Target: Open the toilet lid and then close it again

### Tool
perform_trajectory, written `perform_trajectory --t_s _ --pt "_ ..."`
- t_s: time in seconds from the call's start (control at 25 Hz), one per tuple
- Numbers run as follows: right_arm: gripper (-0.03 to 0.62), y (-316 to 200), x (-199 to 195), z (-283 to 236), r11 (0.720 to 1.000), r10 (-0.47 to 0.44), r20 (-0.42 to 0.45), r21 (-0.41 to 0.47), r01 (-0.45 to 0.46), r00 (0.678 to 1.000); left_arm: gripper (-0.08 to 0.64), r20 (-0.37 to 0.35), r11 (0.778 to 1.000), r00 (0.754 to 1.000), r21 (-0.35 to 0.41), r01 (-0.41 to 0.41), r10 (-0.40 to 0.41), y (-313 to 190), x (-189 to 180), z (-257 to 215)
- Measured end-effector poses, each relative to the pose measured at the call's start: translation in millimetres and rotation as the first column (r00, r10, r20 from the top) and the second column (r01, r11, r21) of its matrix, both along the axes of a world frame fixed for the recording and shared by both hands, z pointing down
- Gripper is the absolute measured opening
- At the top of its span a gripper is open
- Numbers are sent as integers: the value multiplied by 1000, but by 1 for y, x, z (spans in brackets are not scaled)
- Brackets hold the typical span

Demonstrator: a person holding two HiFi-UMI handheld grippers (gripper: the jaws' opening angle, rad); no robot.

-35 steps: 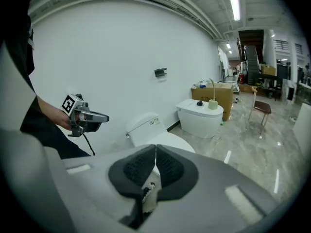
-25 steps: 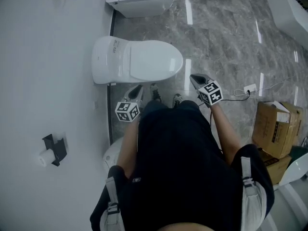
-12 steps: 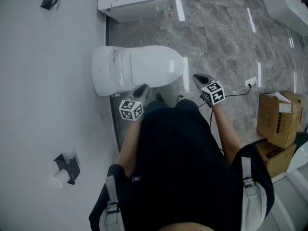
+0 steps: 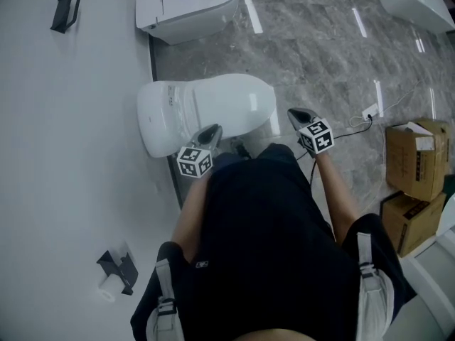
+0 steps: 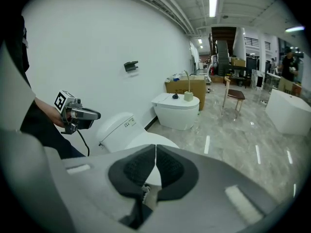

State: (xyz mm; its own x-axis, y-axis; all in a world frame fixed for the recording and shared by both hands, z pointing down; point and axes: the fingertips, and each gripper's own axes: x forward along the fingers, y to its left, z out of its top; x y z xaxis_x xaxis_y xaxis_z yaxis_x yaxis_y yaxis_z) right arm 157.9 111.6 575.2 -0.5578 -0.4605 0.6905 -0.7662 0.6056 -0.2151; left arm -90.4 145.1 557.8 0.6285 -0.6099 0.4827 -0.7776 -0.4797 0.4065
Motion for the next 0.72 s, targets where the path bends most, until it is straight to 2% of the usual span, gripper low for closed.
perform_trajectory --t_s 0.4,0.72 --pt "9 -2 -7 12 999 32 -16 -9 -32 999 54 13 999 1000 -19 -26 26 2 -25 8" --pt "12 -18 13 35 998 31 3 -63 -31 1000 54 37 999 999 -50 -4 6 -3 -15 16"
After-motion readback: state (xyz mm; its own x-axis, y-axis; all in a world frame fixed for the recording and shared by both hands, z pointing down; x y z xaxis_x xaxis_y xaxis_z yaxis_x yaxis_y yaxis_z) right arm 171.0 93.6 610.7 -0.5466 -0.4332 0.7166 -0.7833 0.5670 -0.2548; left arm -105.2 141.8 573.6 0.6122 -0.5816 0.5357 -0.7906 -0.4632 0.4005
